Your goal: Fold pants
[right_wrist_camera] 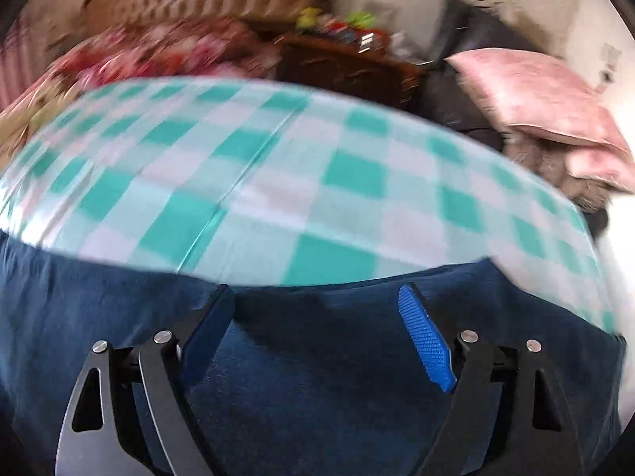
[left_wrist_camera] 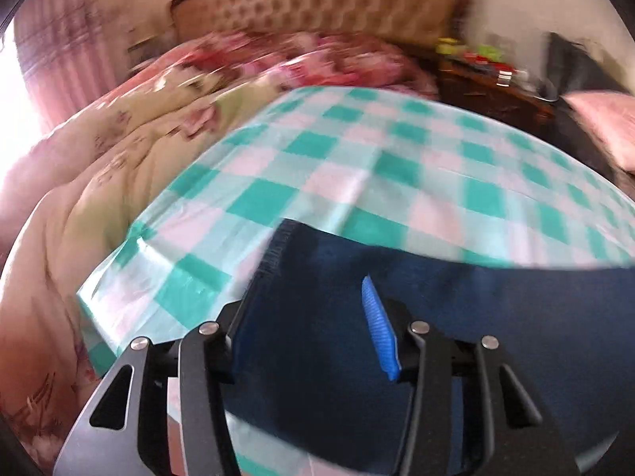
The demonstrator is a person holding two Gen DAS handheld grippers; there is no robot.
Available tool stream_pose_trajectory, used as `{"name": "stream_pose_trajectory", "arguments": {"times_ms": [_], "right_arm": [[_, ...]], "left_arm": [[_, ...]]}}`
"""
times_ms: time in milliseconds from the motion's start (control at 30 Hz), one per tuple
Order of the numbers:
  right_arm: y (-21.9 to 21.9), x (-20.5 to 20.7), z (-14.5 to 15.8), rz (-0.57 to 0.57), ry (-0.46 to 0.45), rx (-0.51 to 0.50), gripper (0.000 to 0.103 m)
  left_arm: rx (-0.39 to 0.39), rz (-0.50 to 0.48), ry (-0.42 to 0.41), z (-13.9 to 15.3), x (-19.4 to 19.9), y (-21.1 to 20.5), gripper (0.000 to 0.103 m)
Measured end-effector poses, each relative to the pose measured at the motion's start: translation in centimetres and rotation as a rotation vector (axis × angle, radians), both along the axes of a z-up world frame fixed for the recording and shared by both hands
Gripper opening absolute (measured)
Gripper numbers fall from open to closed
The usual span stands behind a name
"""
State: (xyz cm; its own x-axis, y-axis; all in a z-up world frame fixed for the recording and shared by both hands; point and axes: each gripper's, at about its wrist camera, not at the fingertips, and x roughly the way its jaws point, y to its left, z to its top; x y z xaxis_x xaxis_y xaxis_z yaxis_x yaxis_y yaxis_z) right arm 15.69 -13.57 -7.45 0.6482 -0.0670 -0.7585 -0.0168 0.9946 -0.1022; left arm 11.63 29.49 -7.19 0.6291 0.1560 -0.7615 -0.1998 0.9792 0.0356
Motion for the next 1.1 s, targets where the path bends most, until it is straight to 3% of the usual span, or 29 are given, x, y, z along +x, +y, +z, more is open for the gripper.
{"name": "stream_pose_trajectory", "arguments": {"times_ms": [133,233,333,433,567,667,733,867,900,967,1100], "right_arm": [[2.9,-5.5,0.7,0.149,0.034,0.076,0.075],[4.5,-8.9,-0.5,0.207,0.095,0.129,0.075],[5.3,-10.0,-2.0,0.217,0.129,0.073,0.075],[4.7,-10.2,-2.9,0.188,0.138,0.034,0.074],[4.1,-10.0,-3.6,0.182,0.137,0.01,0.076],[3.8,-9.8,-3.7,0.157,0.141,0.013,0.083],[3.6,-9.8,-3.8,0.156,0.142,0.016,0.084],[3.6,-9.8,-3.8,0.147,0.15,0.016,0.085],[3.6,-9.6,-3.7,0.146,0.163,0.016,0.085],[3.7,-9.5,-3.4,0.155,0.165,0.033,0.083],[2.7,-7.5,-0.9,0.129,0.087,0.036,0.076]], "left_arm": [[-0.087,-0.248,0.023,-1.0,-3.0,-4.3,0.049],[-0.041,-0.328,0.064,-3.1,-4.9,-5.6,0.051],[0.04,-0.273,0.095,-4.7,-4.9,-3.6,0.05],[0.105,-0.124,0.079,-3.6,-5.0,0.0,0.048],[-0.031,-0.05,0.016,-1.6,-3.9,3.7,0.048],[-0.015,-0.027,0.03,-1.4,-1.5,4.5,0.048],[-0.082,-0.02,0.031,-1.5,0.4,5.6,0.048],[-0.095,-0.051,0.069,-1.7,4.2,5.8,0.048],[-0.099,-0.06,0.085,-2.0,5.1,5.7,0.046],[-0.098,-0.066,0.13,-3.0,6.5,5.9,0.013],[-0.09,-0.075,0.115,-2.5,7.4,5.9,0.01]]}}
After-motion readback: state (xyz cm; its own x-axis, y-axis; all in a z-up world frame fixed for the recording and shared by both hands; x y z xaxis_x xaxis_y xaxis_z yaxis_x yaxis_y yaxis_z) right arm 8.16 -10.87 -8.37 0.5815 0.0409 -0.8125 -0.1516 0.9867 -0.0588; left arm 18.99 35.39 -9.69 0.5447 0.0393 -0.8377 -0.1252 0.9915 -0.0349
